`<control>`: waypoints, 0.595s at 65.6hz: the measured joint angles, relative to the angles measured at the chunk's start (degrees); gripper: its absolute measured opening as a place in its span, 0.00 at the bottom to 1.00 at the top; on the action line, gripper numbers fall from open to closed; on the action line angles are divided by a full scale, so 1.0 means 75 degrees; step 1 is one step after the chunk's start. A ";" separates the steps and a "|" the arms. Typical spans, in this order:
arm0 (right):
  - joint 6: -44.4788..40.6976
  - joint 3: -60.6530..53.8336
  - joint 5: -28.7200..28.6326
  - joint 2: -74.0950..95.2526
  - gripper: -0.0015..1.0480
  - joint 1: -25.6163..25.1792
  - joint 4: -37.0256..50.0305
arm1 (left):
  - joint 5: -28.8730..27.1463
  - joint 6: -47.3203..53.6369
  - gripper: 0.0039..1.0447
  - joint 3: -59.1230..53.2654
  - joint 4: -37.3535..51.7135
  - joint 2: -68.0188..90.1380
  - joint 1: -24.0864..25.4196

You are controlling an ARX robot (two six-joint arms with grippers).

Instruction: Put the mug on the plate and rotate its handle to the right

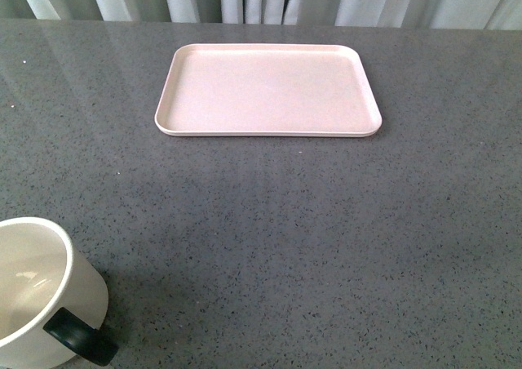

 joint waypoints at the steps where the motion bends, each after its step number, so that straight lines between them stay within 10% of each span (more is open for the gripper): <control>1: 0.0000 0.0000 0.0003 0.0000 0.91 0.0000 0.0000 | 0.0000 0.0000 0.91 0.0000 0.0000 0.0000 0.0000; 39: 0.0000 0.0000 0.0000 0.0000 0.91 0.0000 0.0000 | 0.0000 0.0000 0.91 0.0000 0.0000 0.0000 0.0000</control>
